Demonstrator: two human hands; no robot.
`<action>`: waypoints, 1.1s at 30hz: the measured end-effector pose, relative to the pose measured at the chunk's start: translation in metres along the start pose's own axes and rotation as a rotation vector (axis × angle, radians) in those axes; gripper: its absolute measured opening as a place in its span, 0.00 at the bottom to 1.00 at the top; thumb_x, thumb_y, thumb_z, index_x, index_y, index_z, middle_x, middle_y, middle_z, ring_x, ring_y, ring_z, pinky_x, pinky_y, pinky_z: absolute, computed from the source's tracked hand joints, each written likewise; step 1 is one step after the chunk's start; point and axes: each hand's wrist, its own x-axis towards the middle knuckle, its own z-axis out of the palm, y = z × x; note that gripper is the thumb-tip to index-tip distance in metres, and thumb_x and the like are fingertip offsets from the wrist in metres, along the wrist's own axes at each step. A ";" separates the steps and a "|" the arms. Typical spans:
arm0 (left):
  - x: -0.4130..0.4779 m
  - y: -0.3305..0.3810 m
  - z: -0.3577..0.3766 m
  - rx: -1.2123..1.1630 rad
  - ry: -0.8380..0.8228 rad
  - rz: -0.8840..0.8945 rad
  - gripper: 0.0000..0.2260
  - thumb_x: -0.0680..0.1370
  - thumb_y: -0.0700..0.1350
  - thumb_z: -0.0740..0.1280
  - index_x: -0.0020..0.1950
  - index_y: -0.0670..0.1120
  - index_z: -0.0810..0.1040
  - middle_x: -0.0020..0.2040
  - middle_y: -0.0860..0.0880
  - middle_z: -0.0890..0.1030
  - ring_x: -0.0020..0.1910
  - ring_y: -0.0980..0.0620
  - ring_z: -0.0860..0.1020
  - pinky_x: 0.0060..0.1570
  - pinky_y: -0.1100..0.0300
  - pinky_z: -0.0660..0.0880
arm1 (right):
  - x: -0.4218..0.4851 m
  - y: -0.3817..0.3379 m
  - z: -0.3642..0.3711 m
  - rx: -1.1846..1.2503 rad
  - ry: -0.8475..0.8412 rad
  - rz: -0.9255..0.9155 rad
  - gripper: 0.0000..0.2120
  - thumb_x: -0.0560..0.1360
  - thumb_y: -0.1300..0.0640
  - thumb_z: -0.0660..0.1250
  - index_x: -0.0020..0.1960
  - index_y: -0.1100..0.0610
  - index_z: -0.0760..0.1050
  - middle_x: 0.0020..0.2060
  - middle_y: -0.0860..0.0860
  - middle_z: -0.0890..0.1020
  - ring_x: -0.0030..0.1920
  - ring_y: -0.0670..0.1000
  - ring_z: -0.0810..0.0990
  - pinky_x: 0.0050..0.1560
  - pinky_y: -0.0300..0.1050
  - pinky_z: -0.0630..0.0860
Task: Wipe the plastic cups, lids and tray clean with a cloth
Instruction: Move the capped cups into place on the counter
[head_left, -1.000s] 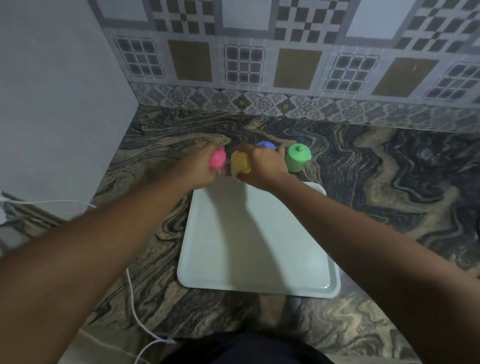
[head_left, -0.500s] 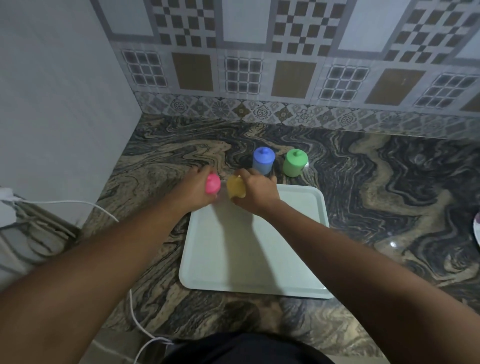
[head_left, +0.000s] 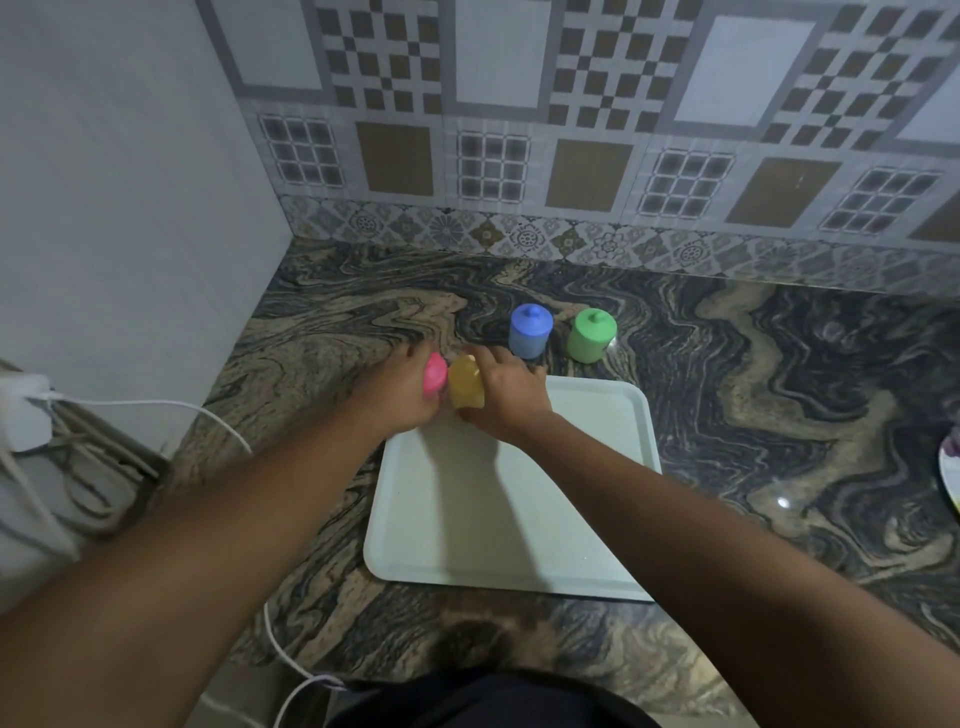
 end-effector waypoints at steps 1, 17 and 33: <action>-0.003 0.001 -0.001 0.016 0.001 -0.004 0.36 0.71 0.58 0.70 0.76 0.54 0.58 0.69 0.42 0.70 0.62 0.36 0.74 0.57 0.43 0.76 | -0.002 0.002 -0.003 0.002 0.006 0.002 0.42 0.68 0.46 0.77 0.78 0.49 0.62 0.69 0.55 0.73 0.68 0.60 0.74 0.64 0.61 0.68; 0.056 0.100 -0.022 0.015 0.154 0.203 0.38 0.73 0.62 0.68 0.78 0.49 0.60 0.77 0.43 0.64 0.74 0.39 0.64 0.71 0.44 0.64 | -0.007 0.116 -0.087 -0.051 0.146 0.256 0.39 0.72 0.42 0.75 0.77 0.49 0.64 0.72 0.56 0.71 0.71 0.61 0.71 0.66 0.64 0.70; 0.129 0.125 0.021 0.152 -0.069 0.209 0.26 0.74 0.42 0.73 0.72 0.48 0.74 0.68 0.40 0.74 0.65 0.37 0.73 0.63 0.48 0.71 | 0.028 0.160 -0.052 0.172 0.146 0.279 0.36 0.71 0.46 0.77 0.76 0.52 0.68 0.69 0.57 0.74 0.66 0.63 0.77 0.61 0.57 0.78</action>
